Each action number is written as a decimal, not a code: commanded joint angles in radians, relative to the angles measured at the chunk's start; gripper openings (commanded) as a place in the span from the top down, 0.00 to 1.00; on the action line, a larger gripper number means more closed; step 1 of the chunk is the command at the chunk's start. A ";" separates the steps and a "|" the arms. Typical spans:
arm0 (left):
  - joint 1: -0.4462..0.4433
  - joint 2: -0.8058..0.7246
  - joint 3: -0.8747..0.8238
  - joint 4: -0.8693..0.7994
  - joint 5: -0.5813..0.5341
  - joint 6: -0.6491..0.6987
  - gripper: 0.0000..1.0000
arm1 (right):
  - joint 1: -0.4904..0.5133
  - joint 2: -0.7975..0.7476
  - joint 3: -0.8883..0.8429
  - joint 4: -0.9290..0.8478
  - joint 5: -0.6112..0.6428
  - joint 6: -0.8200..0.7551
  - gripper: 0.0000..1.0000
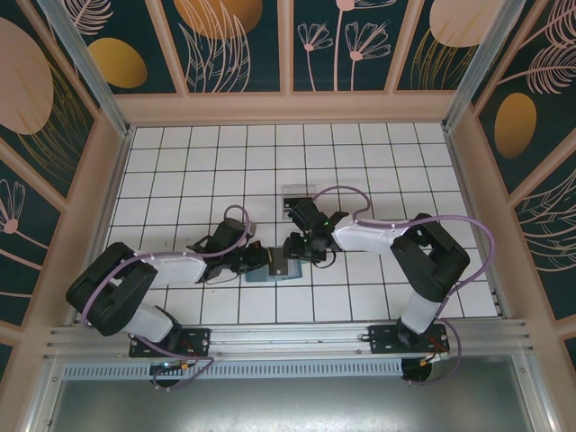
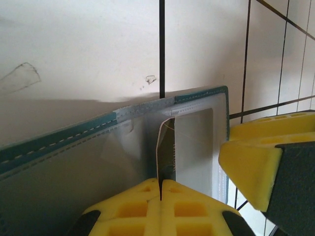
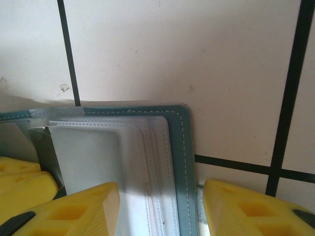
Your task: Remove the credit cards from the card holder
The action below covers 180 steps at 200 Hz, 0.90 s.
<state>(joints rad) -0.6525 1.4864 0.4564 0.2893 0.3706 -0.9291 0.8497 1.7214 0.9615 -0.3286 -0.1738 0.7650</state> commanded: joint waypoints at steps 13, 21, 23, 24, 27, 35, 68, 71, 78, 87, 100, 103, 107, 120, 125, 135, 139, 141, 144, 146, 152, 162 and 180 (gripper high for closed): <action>0.000 0.025 -0.007 0.050 -0.009 -0.056 0.95 | 0.018 0.026 0.025 -0.123 0.079 -0.015 0.52; 0.000 0.025 -0.011 0.062 -0.010 -0.064 0.95 | 0.019 0.033 0.026 -0.127 0.081 -0.017 0.54; 0.000 0.025 -0.013 0.063 -0.008 -0.067 0.95 | 0.019 0.034 0.027 -0.128 0.083 -0.017 0.54; 0.000 0.025 -0.013 0.064 -0.008 -0.067 0.95 | 0.019 0.035 0.026 -0.128 0.083 -0.017 0.54; 0.000 0.025 -0.013 0.066 -0.007 -0.069 0.95 | 0.020 0.037 0.026 -0.129 0.084 -0.018 0.55; -0.001 0.025 -0.015 0.068 -0.007 -0.073 0.95 | 0.021 0.042 0.027 -0.131 0.087 -0.018 0.56; 0.001 0.023 -0.017 0.070 -0.002 -0.073 0.96 | 0.025 0.055 0.033 -0.147 0.108 -0.021 0.63; 0.001 0.022 -0.019 0.069 -0.002 -0.071 0.95 | 0.025 0.056 0.034 -0.150 0.111 -0.021 0.63; 0.000 0.020 -0.021 0.065 -0.004 -0.070 0.95 | 0.025 0.059 0.034 -0.154 0.117 -0.022 0.65; 0.001 0.016 -0.022 0.058 -0.008 -0.067 0.95 | 0.026 0.062 0.035 -0.160 0.122 -0.021 0.66; 0.000 0.010 -0.022 0.042 -0.016 -0.062 0.95 | 0.026 0.067 0.033 -0.164 0.126 -0.020 0.68; 0.000 0.008 -0.022 0.038 -0.018 -0.059 0.95 | 0.026 0.067 0.033 -0.164 0.127 -0.019 0.68; 0.000 0.006 -0.021 0.029 -0.020 -0.055 0.95 | 0.027 0.066 0.031 -0.162 0.128 -0.018 0.68; -0.001 -0.005 -0.015 -0.011 -0.035 -0.034 0.95 | 0.027 0.067 0.024 -0.159 0.129 -0.013 0.70; 0.000 -0.011 -0.012 -0.027 -0.042 -0.024 0.95 | 0.026 0.066 0.022 -0.160 0.129 -0.011 0.70; 0.000 -0.023 -0.007 -0.058 -0.057 -0.003 0.96 | 0.026 0.067 0.019 -0.160 0.129 -0.011 0.70; 0.001 -0.028 -0.006 -0.073 -0.063 0.004 0.95 | 0.026 0.066 0.019 -0.161 0.129 -0.010 0.70; 0.000 -0.030 -0.005 -0.080 -0.067 0.008 0.95 | 0.027 0.066 0.019 -0.162 0.129 -0.010 0.71; 0.000 -0.034 -0.003 -0.089 -0.072 0.014 0.95 | 0.026 0.067 0.020 -0.162 0.128 -0.010 0.71; 0.000 -0.038 -0.003 -0.097 -0.074 0.018 0.95 | 0.026 0.067 0.019 -0.161 0.129 -0.010 0.71; -0.001 -0.047 0.000 -0.116 -0.083 0.027 0.95 | 0.026 0.068 0.019 -0.162 0.129 -0.010 0.71; 0.000 -0.061 0.003 -0.144 -0.098 0.039 0.95 | 0.027 0.068 0.020 -0.164 0.131 -0.010 0.71; -0.001 -0.092 0.014 -0.188 -0.107 0.069 0.95 | 0.026 0.068 0.021 -0.165 0.132 -0.009 0.71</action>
<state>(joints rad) -0.6529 1.4326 0.4519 0.2352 0.3164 -0.9314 0.8707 1.7439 1.0035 -0.4118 -0.1051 0.7574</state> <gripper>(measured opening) 0.065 0.290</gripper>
